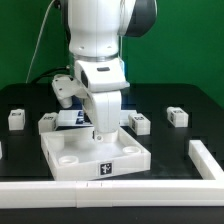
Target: Assemble one leg
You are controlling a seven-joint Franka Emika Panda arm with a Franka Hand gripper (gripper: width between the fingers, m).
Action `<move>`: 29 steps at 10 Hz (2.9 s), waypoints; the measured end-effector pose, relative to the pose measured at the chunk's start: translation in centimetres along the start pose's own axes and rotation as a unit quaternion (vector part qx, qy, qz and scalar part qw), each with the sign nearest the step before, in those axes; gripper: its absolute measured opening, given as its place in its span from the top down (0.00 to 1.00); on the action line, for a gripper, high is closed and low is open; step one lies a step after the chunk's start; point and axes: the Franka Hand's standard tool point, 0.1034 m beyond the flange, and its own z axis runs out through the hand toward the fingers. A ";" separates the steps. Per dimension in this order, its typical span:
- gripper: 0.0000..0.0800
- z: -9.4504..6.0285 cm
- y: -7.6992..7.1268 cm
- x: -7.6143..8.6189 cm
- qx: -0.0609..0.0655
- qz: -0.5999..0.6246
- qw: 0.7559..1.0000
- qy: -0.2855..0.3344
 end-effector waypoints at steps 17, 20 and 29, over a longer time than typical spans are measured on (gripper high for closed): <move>0.91 1.0 0.0 -0.2 0.002 0.012 1.000 0.004; 0.91 0.7 1.2 2.4 -0.005 0.096 0.995 0.005; 0.91 -0.6 7.0 9.1 -0.029 0.141 0.990 0.010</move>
Offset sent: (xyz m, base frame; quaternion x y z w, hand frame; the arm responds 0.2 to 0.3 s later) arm 0.0047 -0.0059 -0.0087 0.0104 0.0083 -0.0008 0.9999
